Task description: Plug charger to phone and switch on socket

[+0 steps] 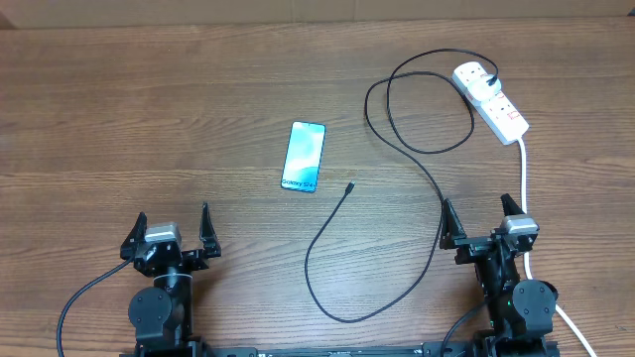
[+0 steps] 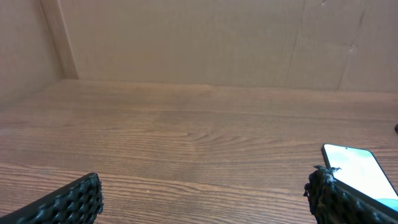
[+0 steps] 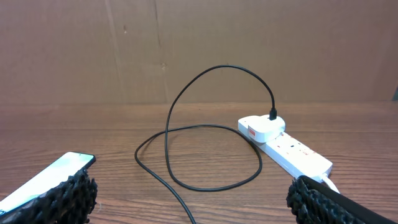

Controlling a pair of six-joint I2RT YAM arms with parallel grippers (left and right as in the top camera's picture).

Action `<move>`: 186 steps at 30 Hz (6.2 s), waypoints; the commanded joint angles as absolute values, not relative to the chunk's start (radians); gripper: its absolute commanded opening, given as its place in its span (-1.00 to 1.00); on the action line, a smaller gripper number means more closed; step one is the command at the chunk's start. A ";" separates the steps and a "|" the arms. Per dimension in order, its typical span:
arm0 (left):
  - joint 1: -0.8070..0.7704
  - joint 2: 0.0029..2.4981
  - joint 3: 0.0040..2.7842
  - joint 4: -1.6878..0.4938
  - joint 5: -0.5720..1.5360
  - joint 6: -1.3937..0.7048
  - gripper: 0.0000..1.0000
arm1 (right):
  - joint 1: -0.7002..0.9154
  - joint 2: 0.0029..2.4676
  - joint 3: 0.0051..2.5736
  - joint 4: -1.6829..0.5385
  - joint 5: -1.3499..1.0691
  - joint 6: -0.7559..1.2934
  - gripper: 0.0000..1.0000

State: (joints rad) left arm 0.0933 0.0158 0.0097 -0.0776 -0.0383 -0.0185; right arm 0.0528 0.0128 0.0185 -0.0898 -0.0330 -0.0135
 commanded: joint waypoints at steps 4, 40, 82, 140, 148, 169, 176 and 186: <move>0.099 0.008 0.005 -0.075 -0.033 0.004 1.00 | 0.050 0.004 0.009 -0.084 -0.020 -0.008 1.00; 0.099 0.335 0.819 0.109 0.491 -0.421 0.99 | 0.050 0.004 0.009 -0.084 -0.020 -0.008 1.00; -0.432 1.866 2.189 -1.544 0.105 -0.215 1.00 | 0.050 0.004 0.009 -0.084 -0.020 -0.008 1.00; -0.442 2.335 1.991 -1.176 -0.041 -0.382 1.00 | 0.050 0.004 0.009 -0.084 -0.020 -0.008 1.00; -0.446 2.335 1.916 -1.125 -0.056 -0.382 1.00 | 0.050 0.004 0.009 -0.084 -0.020 -0.008 1.00; -0.454 2.336 1.853 -1.066 -0.067 -0.419 1.00 | 0.050 0.004 0.009 -0.084 -0.020 -0.007 1.00; -0.452 2.336 1.835 -1.056 -0.067 -0.419 1.00 | 0.050 0.004 0.009 -0.084 -0.020 -0.008 1.00; -0.443 2.336 1.804 -1.042 -0.060 -0.418 1.00 | 0.050 0.004 0.009 -0.084 -0.020 -0.008 1.00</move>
